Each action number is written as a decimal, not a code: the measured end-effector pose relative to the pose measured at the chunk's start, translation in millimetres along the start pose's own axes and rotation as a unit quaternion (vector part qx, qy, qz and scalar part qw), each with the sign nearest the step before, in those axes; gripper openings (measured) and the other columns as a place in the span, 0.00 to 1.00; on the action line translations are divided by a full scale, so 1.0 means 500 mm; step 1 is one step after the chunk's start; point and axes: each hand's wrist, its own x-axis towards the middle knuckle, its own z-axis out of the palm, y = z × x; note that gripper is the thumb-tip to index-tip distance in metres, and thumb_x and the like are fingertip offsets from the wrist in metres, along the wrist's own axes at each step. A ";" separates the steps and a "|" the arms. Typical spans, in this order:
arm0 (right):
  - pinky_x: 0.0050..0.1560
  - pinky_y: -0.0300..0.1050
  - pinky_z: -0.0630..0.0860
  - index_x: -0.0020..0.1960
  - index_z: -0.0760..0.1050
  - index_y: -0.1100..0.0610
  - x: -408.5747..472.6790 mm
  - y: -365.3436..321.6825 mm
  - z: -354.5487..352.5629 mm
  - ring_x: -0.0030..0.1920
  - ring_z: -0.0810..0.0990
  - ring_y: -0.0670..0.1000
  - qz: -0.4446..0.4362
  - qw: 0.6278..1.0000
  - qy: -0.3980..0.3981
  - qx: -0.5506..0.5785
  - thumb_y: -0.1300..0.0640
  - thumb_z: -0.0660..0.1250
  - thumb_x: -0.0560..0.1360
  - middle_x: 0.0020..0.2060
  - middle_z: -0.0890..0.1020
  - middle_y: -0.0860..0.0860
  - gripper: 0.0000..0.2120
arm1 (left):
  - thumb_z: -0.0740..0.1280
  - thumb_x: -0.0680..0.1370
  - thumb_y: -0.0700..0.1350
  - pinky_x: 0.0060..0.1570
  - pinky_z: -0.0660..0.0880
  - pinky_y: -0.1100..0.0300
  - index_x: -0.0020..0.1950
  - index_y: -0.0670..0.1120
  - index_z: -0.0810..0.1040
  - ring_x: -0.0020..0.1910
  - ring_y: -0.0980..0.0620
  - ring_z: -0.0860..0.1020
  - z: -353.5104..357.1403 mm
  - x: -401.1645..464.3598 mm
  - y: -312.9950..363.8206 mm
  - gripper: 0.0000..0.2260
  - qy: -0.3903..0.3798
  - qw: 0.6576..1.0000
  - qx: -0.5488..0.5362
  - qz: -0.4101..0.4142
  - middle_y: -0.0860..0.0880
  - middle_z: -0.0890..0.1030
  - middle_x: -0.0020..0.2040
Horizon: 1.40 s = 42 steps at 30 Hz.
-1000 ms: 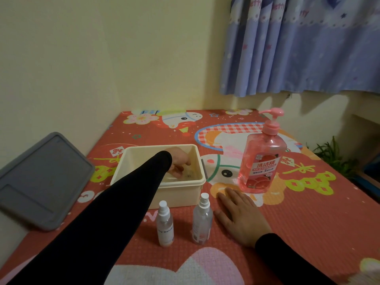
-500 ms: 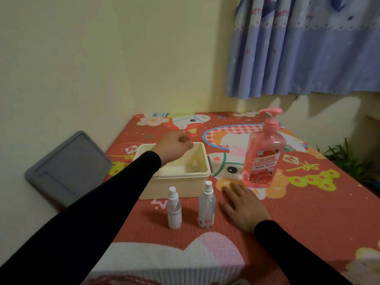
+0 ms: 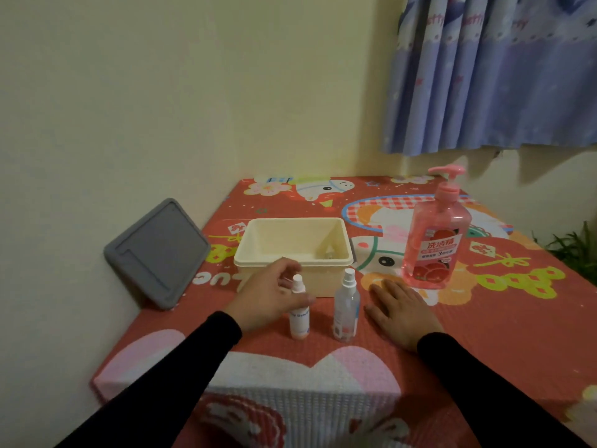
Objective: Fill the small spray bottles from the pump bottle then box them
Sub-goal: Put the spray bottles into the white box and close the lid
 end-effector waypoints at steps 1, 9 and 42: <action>0.77 0.52 0.50 0.77 0.56 0.47 0.001 0.000 0.002 0.78 0.52 0.54 -0.001 1.000 0.000 -0.002 0.32 0.42 0.76 0.78 0.57 0.53 0.35 | 0.76 0.71 0.46 0.49 0.77 0.63 0.56 0.50 0.75 0.50 0.57 0.79 0.007 -0.006 -0.007 0.17 0.010 1.000 -0.003 0.009 0.54 0.79 0.52; 0.77 0.51 0.49 0.77 0.55 0.47 0.004 0.002 0.005 0.78 0.51 0.53 -0.003 1.000 0.002 -0.008 0.33 0.42 0.76 0.78 0.57 0.52 0.34 | 0.75 0.72 0.47 0.47 0.76 0.61 0.46 0.48 0.78 0.43 0.59 0.78 0.019 -0.016 -0.031 0.08 0.014 0.999 -0.001 0.040 0.53 0.82 0.44; 0.77 0.49 0.46 0.78 0.52 0.44 -0.008 -0.008 -0.015 0.79 0.48 0.51 0.004 1.000 -0.013 0.020 0.26 0.31 0.68 0.79 0.53 0.49 0.44 | 0.70 0.74 0.39 0.52 0.80 0.45 0.53 0.42 0.75 0.53 0.42 0.80 -0.069 0.227 0.099 0.10 0.040 0.996 -0.075 0.016 0.45 0.80 0.49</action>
